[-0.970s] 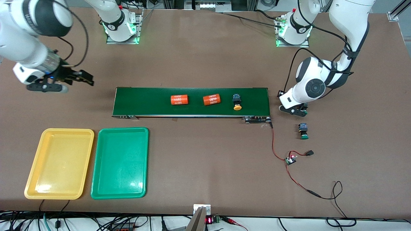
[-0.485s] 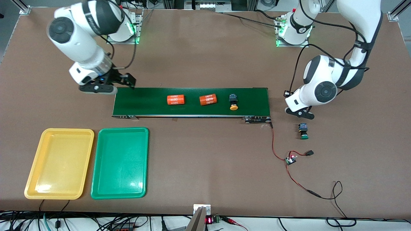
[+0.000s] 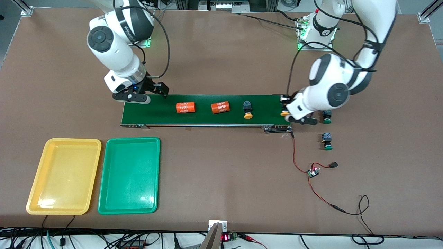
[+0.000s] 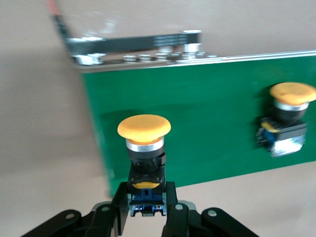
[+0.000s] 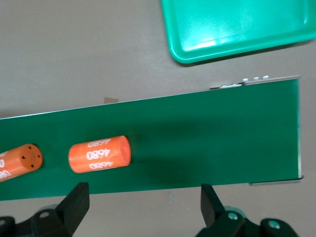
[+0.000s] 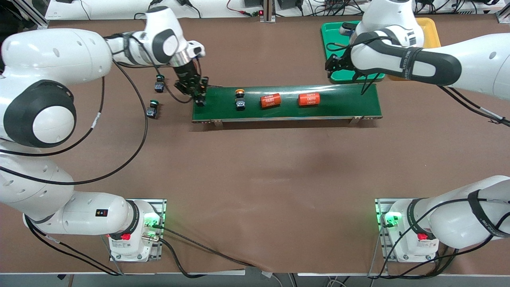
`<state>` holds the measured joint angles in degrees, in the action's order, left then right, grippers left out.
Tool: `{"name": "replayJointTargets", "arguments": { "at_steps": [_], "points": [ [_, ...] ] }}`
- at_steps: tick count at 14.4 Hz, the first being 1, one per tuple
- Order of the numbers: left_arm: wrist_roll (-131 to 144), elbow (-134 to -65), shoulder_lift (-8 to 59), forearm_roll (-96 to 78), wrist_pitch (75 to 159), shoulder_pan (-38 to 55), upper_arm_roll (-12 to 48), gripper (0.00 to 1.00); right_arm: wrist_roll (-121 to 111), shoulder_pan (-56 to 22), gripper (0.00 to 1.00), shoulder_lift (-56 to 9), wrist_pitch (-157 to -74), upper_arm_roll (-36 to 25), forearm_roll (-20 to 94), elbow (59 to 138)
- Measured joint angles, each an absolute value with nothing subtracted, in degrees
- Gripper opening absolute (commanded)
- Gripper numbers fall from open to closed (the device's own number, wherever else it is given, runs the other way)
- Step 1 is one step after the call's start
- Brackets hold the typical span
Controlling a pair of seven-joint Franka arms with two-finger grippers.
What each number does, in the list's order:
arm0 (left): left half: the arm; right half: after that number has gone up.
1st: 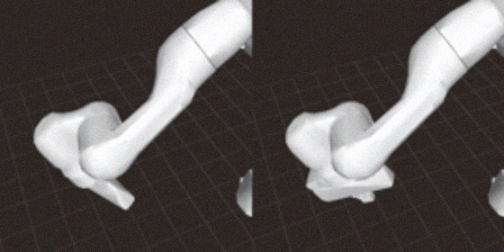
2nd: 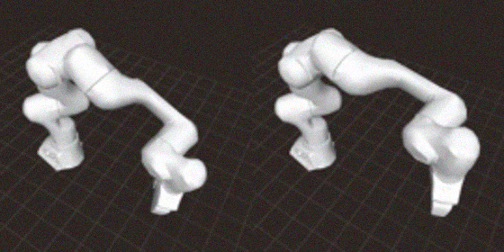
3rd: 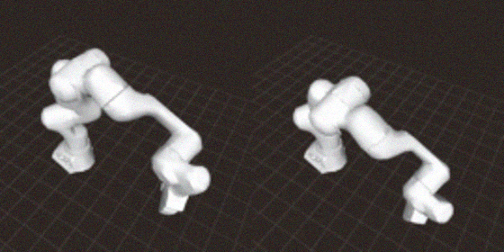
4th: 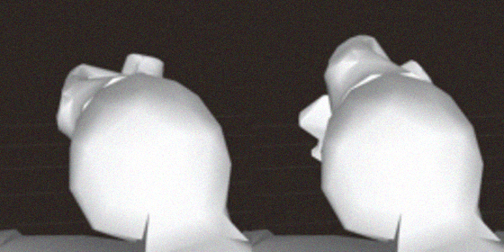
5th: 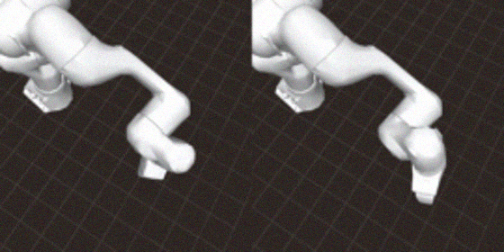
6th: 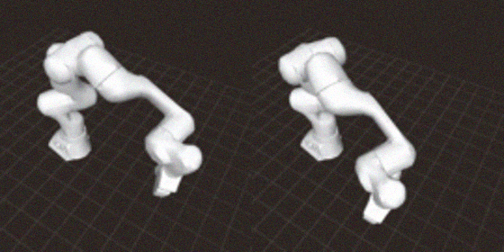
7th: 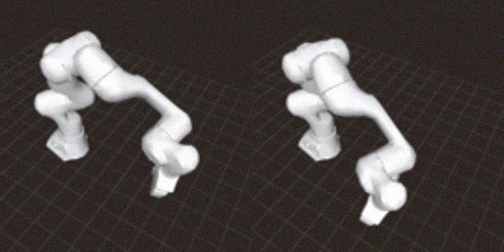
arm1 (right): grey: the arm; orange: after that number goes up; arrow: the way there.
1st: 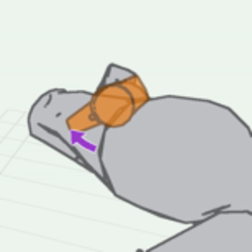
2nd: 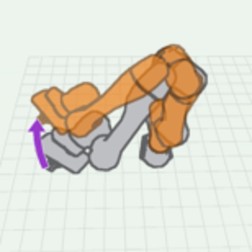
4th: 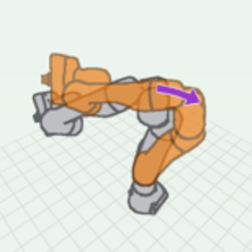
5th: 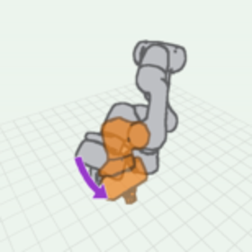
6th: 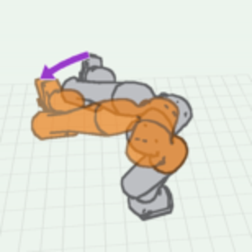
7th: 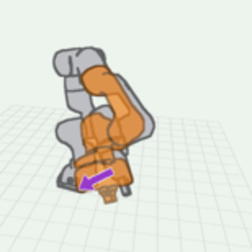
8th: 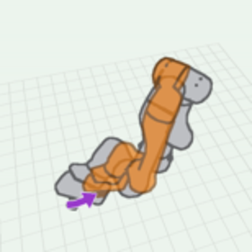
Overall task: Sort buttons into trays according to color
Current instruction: 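Place the yellow button on the belt while the right gripper hovers, then grasp a green-cap button and place it on the belt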
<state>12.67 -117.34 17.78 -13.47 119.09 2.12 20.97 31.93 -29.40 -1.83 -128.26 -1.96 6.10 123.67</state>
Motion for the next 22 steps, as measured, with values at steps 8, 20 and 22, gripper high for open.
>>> {"name": "replayJointTargets", "arguments": {
  "at_steps": [8,20,22],
  "points": [
    [16.7,-116.7,20.8,-13.5,122.7,2.8,23.1,1.00,33.2,-32.4,1.00,-4.1,-130.5,-2.0,6.0,123.6],
    [13.1,-109.2,21.3,6.7,118.5,0.2,8.2,1.00,30.4,-32.2,1.00,-4.2,-130.4,-3.2,6.0,123.5],
    [11.1,-109.0,24.5,8.1,122.4,-0.4,7.2,1.00,30.2,-31.5,1.00,-3.9,-129.9,-3.3,5.9,123.5]
  ]
}}
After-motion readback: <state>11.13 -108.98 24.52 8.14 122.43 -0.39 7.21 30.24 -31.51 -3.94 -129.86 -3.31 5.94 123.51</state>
